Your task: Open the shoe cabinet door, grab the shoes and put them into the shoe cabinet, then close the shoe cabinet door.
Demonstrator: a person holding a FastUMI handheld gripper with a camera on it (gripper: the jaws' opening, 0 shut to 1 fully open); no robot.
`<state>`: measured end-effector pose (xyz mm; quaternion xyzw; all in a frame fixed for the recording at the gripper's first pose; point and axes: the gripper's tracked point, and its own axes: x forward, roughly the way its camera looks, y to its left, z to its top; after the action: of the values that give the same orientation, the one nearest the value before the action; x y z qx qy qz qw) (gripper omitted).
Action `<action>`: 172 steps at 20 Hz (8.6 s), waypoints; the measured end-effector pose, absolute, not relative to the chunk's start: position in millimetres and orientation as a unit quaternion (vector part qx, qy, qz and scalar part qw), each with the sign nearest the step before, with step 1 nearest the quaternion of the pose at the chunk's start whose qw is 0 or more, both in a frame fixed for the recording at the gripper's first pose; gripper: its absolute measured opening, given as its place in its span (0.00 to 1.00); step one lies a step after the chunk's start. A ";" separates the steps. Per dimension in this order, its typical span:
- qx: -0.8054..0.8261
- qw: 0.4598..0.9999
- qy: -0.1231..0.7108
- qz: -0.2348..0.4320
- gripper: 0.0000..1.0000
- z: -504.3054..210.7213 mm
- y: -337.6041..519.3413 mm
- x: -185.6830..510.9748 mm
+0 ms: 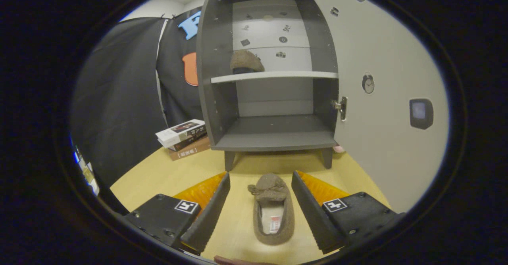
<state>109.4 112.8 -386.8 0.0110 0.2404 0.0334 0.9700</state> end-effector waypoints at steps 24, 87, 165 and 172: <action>0.084 0.928 0.359 0.048 0.09 -509.3 105.2 116.2; -0.087 0.980 0.167 -0.064 0.07 -105.7 34.6 443.6; -0.025 0.993 0.111 -0.045 1.00 -172.7 -174.8 -14.6; -0.012 0.995 0.069 -0.065 0.96 -173.6 -154.1 -15.4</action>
<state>-15.4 -154.1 -173.6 -0.0121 0.0687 -0.0651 0.9954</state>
